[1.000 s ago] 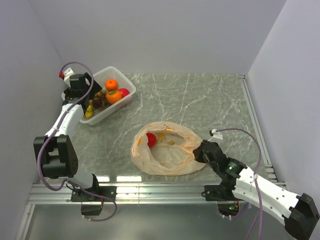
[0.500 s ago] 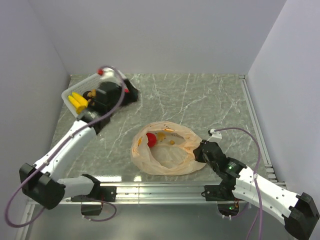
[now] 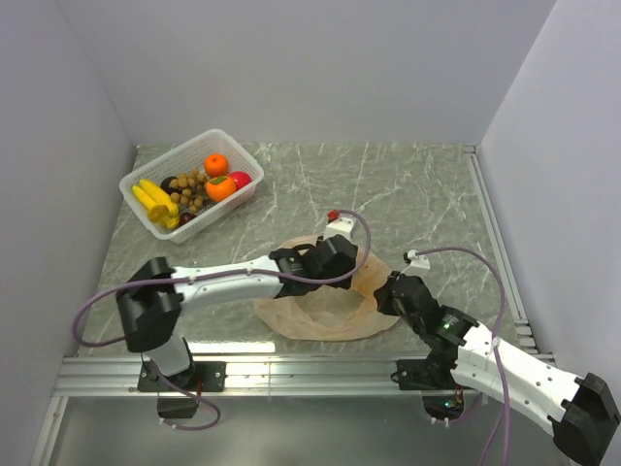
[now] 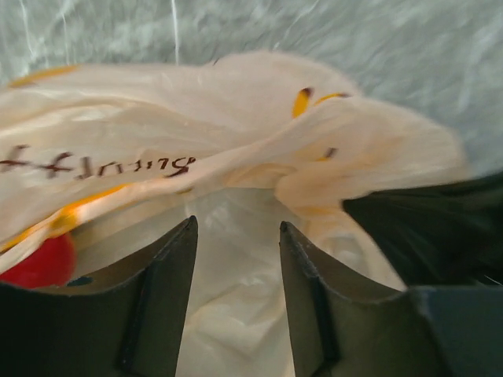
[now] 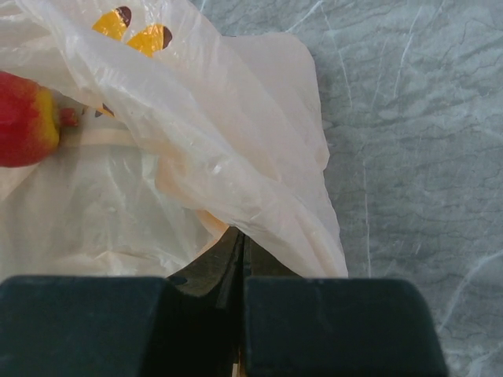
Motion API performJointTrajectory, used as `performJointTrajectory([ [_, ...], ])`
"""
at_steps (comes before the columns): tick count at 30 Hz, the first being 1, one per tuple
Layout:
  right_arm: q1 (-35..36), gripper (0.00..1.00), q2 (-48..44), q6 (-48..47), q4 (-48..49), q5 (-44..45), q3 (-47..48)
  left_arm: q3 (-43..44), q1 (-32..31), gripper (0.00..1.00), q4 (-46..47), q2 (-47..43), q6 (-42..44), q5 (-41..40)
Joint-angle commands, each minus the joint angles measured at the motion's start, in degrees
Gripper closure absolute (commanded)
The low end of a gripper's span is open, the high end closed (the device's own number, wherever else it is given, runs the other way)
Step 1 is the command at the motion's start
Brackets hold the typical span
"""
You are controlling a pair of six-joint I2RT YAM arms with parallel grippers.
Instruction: Untie the knot of the plastic bag and take out the fruit
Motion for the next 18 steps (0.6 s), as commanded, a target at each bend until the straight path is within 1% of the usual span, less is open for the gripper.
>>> performJointTrajectory([
  [1,0.6,1.0,-1.2,-0.3,2.0,1.5,0.8,1.2,0.2,0.49,4.3,2.8,-2.3,-1.7],
  [4,0.7,1.0,-1.5,0.0,1.9,0.8,0.8,2.3,0.3,0.5,4.2,7.8,-3.3,-3.6],
  [7,0.7,1.0,-1.7,-0.1,1.8,0.4,0.6,2.9,0.5,0.48,5.2,11.2,-3.7,-6.0],
  [8,0.8,1.0,-1.7,-0.2,2.0,0.4,0.6,2.9,0.9,0.46,5.8,11.7,-3.7,-6.4],
  [12,0.8,1.0,-1.1,-0.4,2.2,0.2,0.6,3.8,4.0,0.39,6.9,15.0,-4.6,-5.3],
  [14,0.8,1.0,-1.0,-0.4,2.2,0.0,0.5,3.8,5.2,0.38,7.6,15.7,-4.0,-4.7],
  [18,0.8,1.0,-1.2,-0.5,2.4,0.0,0.4,4.5,5.4,0.39,9.1,17.3,-2.5,-4.4],
])
